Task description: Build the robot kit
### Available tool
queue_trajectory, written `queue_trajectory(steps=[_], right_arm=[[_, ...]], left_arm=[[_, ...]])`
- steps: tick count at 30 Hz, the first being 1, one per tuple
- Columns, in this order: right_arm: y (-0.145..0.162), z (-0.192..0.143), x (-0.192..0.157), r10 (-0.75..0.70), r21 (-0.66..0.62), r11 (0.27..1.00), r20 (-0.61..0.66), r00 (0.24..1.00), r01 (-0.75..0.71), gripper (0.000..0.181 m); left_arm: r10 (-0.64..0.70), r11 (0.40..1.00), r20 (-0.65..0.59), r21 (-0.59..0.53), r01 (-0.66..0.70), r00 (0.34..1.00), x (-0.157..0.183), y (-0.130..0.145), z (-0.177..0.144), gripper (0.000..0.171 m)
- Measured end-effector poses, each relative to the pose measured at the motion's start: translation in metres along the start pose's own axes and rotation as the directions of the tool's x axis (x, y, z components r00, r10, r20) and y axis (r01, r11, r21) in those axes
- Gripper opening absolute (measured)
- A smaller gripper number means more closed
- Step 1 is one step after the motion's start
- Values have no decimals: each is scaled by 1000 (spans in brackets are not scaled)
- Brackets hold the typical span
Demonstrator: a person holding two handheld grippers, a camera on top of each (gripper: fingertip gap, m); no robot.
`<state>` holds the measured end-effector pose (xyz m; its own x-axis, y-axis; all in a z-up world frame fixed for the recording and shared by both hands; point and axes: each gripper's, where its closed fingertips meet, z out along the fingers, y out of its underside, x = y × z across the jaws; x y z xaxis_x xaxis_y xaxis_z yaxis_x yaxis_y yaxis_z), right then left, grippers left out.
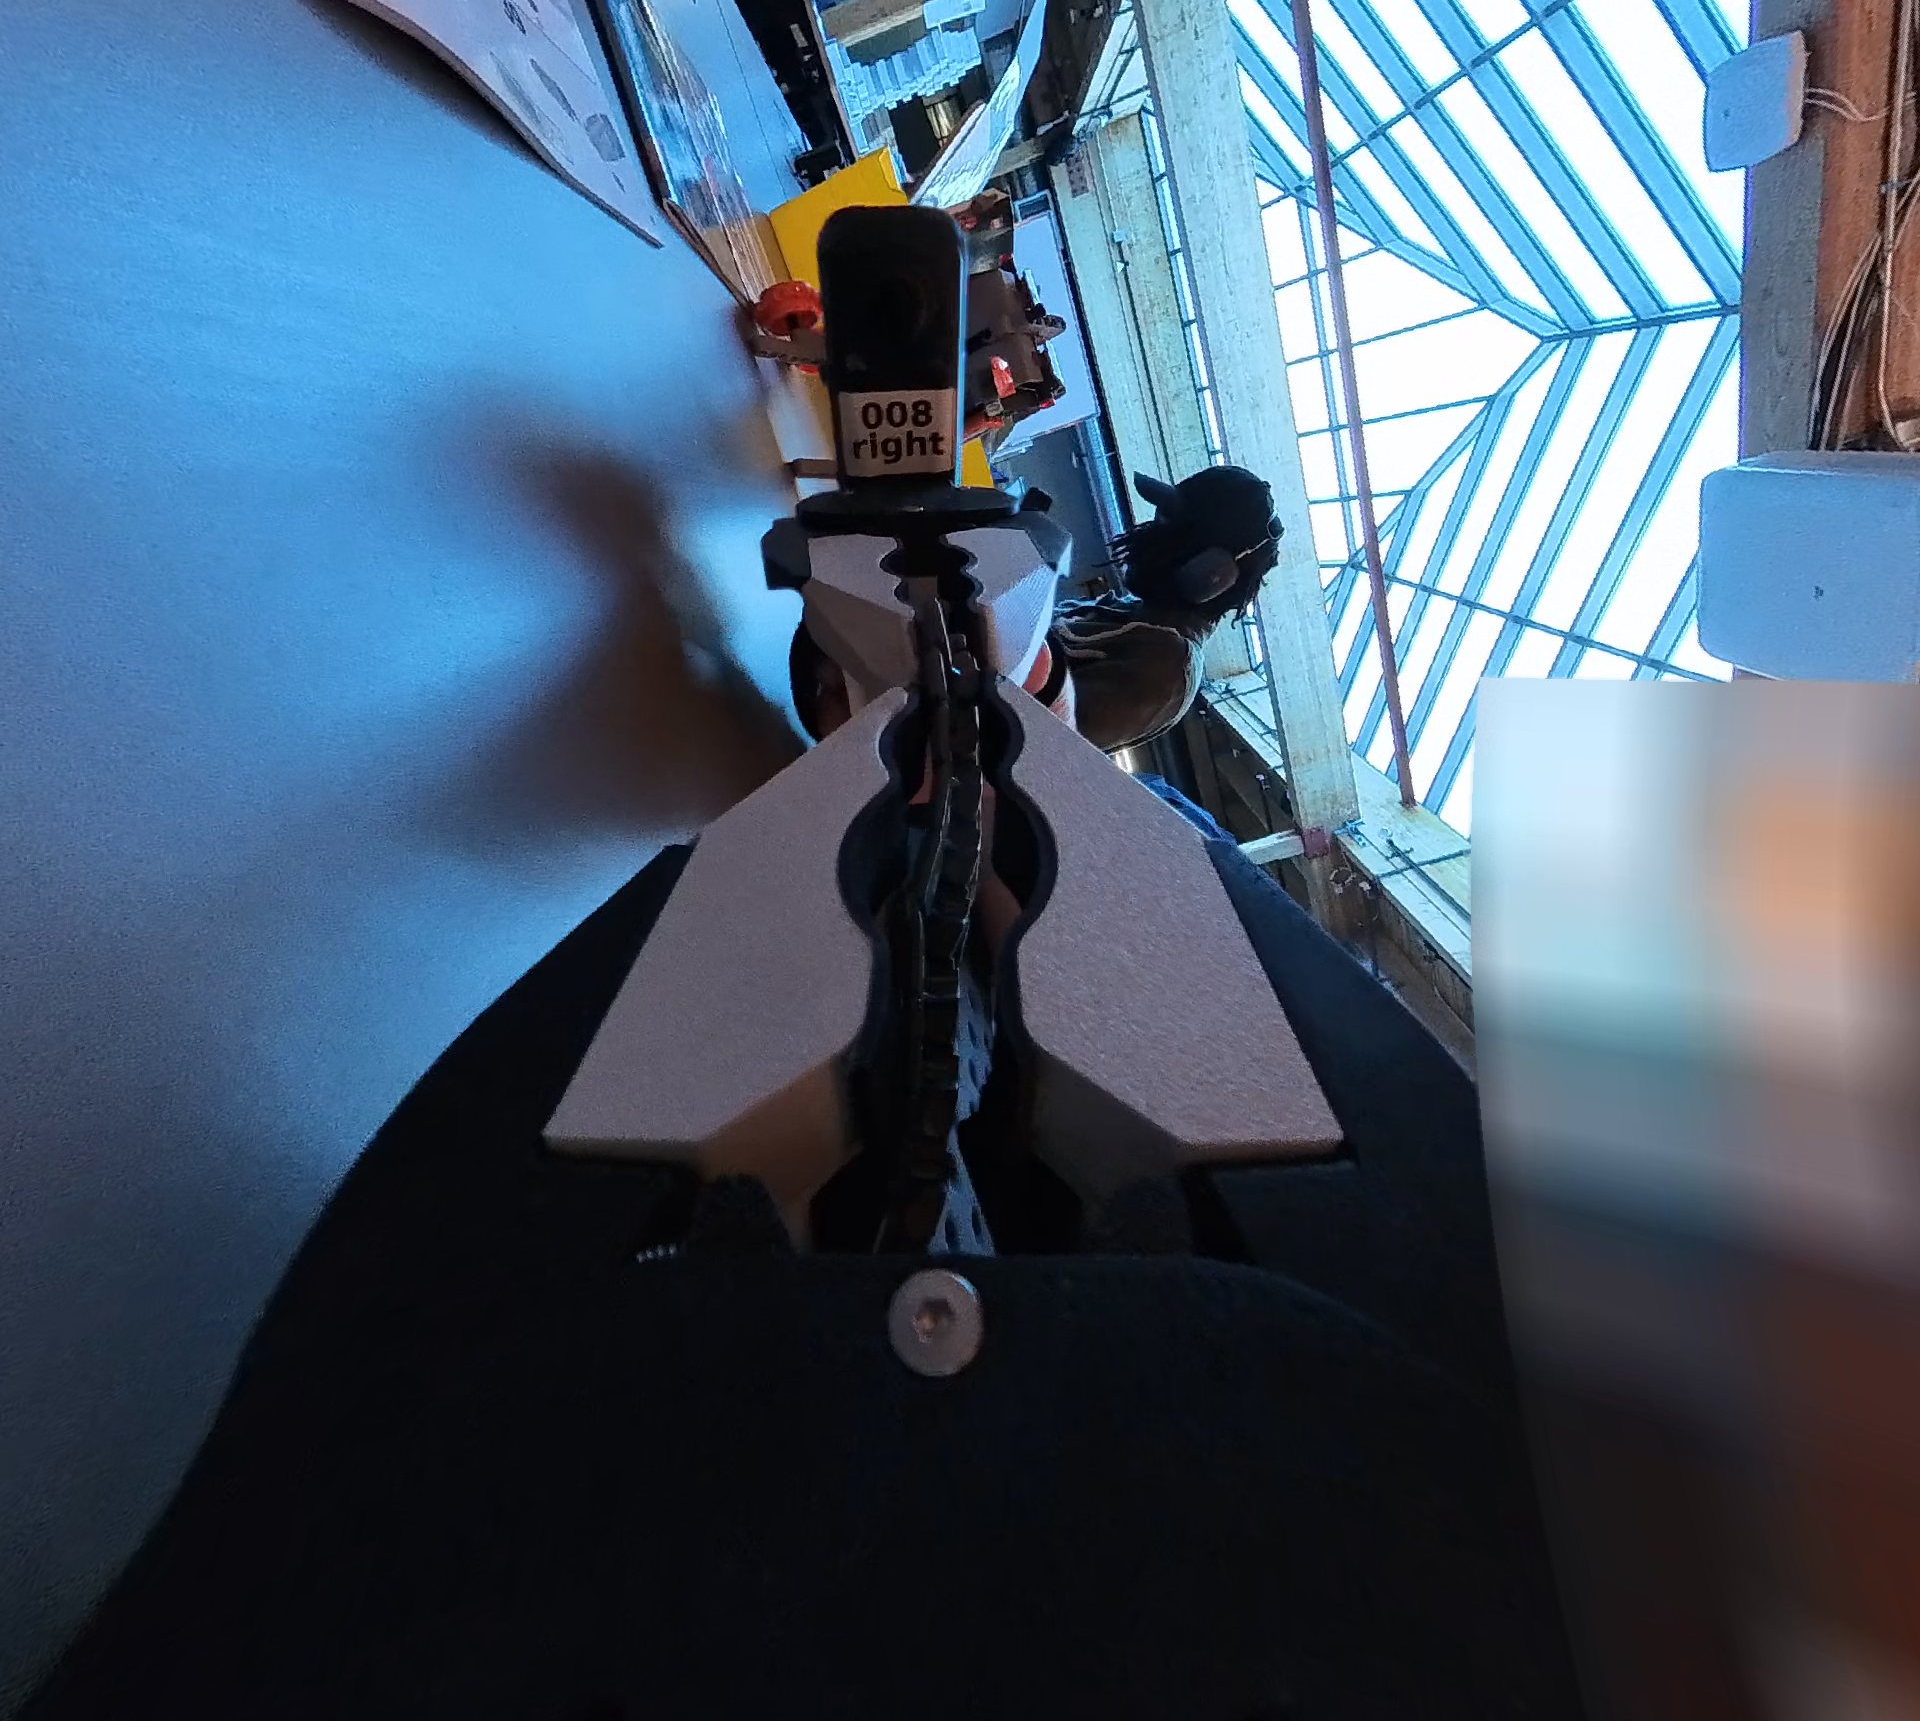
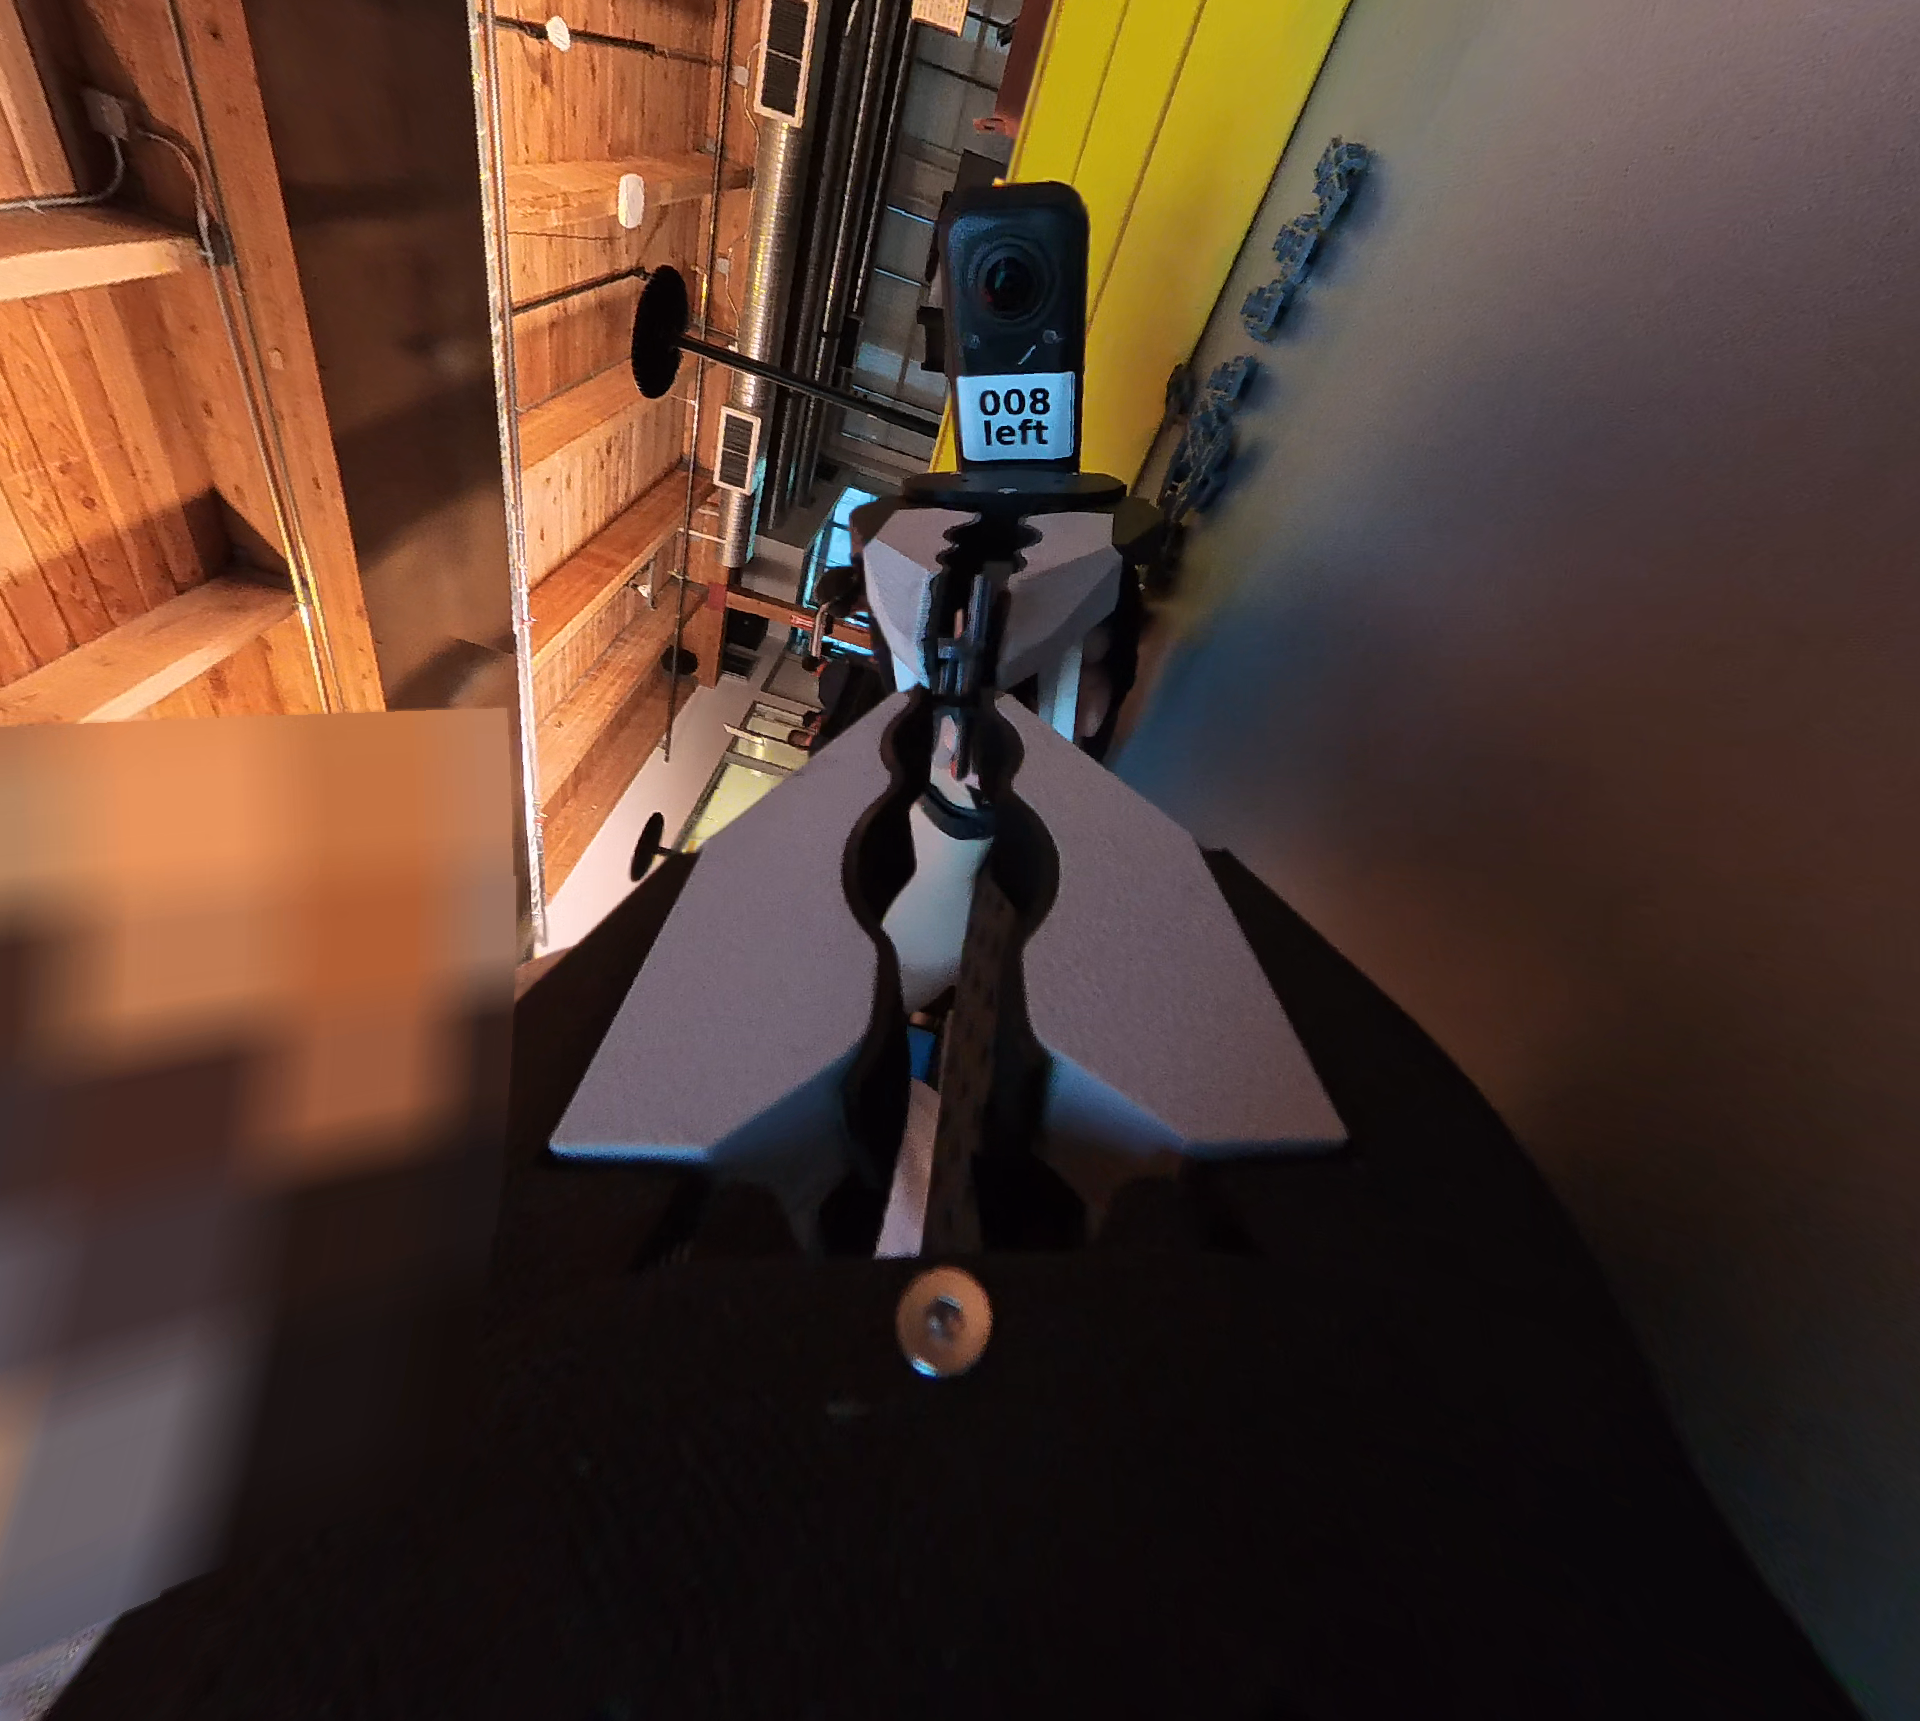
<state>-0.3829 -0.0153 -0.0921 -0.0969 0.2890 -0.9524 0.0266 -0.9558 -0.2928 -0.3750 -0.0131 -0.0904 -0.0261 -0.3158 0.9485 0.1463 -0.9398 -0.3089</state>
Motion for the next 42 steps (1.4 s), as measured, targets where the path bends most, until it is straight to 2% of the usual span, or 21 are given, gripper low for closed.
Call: queue_trajectory(steps=[4, 7, 11, 14, 18, 19, 21, 24, 27, 31, 33, 36, 42], right_arm=[[1, -2, 4, -101, -31, 995, -86, 991, 99, 4], [-1, -1, 4, -163, -32, 986, -121, 979, 161, 5], [2, 1, 6, -158, -35, 987, -132, 979, 155, 12], [1, 1, 7, -163, -37, 987, -146, 976, 160, 7], [-1, -1, 7, -199, -41, 980, -182, 963, 194, 6], [-1, -1, 8, -203, -46, 979, -191, 960, 198, 5], [0, -2, 14, -250, -80, 968, -254, 934, 238, 5], [-1, 0, 14, -325, -107, 946, -306, 895, 306, 6], [-3, 1, 18, -425, -152, 905, -391, 817, 398, 6], [-5, 2, 22, -599, -282, 795, -506, 621, 537, 6], [-6, 3, 23, -651, -333, 749, -532, 541, 573, 5], [-7, 3, 27, -705, -405, 690, -561, 433, 600, 6], [-12, 6, 23, -780, -489, 568, -575, 246, 662, 5]], left_arm=[[-25, 1000, 10, -6, 25, 1000, -4, 1, 1, 7], [37, 999, 38, -1, -37, 999, -4, 0, 0, 7], [48, 999, 61, -5, -48, 997, -6, 0, 0, 7], [50, 999, 62, -4, -50, 997, -6, 1, 1, 7], [-12, 1000, 33, 8, 11, 999, -5, -1, 2, 8], [-43, 999, 12, 14, 42, 999, -4, -2, 2, 12], [-100, 995, -32, 23, 100, 995, -1, -4, 2, 33], [-109, 993, -21, 35, 110, 994, -5, -5, 0, 26], [-136, 989, -24, 60, 137, 990, -6, -8, -1, 32], [-156, 984, -3, 87, 155, 988, -11, -11, -3, 31], [-155, 983, 7, 101, 154, 988, -12, -13, -4, 30], [-190, 975, -17, 118, 191, 982, -12, -16, -6, 38], [-139, 981, -20, 136, 140, 990, -9, -19, -8, 40]])
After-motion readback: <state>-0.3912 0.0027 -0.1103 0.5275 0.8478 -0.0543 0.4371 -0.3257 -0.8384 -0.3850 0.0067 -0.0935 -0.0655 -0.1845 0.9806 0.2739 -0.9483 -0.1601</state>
